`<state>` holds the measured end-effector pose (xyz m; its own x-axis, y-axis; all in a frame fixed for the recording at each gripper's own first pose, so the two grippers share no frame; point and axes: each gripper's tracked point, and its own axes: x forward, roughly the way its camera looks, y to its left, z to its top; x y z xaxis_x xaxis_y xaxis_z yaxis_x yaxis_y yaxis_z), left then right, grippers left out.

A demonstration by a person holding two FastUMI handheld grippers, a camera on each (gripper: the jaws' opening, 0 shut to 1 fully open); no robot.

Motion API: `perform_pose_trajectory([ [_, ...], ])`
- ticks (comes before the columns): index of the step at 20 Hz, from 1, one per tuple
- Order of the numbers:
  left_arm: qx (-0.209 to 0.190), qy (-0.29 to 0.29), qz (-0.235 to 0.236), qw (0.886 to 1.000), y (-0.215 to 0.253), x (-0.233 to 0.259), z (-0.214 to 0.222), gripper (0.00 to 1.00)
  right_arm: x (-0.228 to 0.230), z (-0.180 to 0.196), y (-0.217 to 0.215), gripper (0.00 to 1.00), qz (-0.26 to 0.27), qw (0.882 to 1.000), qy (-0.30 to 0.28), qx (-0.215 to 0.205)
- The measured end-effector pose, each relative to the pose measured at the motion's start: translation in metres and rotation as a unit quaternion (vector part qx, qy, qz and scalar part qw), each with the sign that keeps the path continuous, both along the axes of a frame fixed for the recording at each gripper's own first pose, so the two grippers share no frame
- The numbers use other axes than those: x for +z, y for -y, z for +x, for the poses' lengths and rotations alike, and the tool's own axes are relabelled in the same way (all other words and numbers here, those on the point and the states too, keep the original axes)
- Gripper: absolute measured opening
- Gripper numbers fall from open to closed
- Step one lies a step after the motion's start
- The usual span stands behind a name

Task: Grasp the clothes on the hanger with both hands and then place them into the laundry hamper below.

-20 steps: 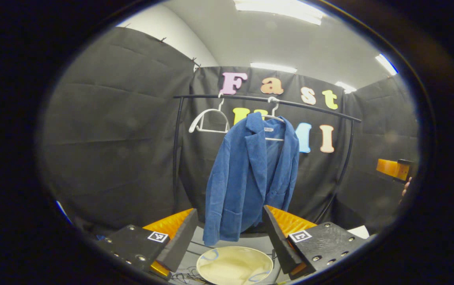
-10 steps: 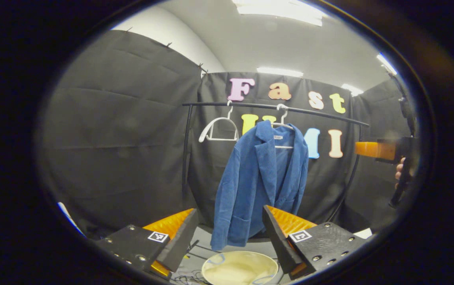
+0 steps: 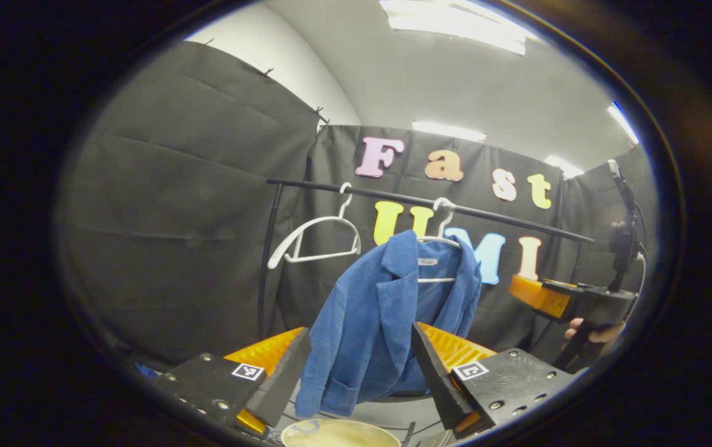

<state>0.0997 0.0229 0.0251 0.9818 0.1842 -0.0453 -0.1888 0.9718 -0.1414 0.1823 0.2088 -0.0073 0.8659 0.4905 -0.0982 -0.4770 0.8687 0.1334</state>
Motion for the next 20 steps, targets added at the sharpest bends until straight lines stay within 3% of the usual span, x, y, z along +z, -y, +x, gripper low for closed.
perform_pose_trajectory([
  [4, -0.002, 0.005, -0.021, 1.0, 0.017, 0.012, 0.055, 0.9, -0.019, 0.045, -0.018, 0.95, -0.002, 0.999, -0.018, 0.028],
  [7, 0.007, 0.007, -0.028, 1.0, 0.022, 0.017, 0.089, 0.97, -0.04, 0.073, -0.03, 0.96, -0.008, 0.998, -0.04, 0.043],
  [10, 0.023, -0.005, -0.036, 0.999, 0.022, 0.01, 0.124, 0.97, -0.056, 0.098, -0.047, 0.96, -0.01, 0.997, -0.054, 0.063],
  [15, 0.053, -0.035, -0.039, 0.997, 0.026, -0.015, 0.166, 0.94, -0.078, 0.12, -0.075, 0.96, -0.007, 0.993, -0.068, 0.098],
  [19, 0.09, -0.045, -0.025, 0.995, 0.023, -0.028, 0.187, 0.97, -0.089, 0.136, -0.08, 0.92, -0.032, 0.993, -0.043, 0.105],
  [20, 0.1, -0.045, -0.02, 0.994, 0.021, -0.029, 0.192, 0.97, -0.091, 0.139, -0.081, 0.96, -0.033, 0.993, -0.039, 0.107],
])
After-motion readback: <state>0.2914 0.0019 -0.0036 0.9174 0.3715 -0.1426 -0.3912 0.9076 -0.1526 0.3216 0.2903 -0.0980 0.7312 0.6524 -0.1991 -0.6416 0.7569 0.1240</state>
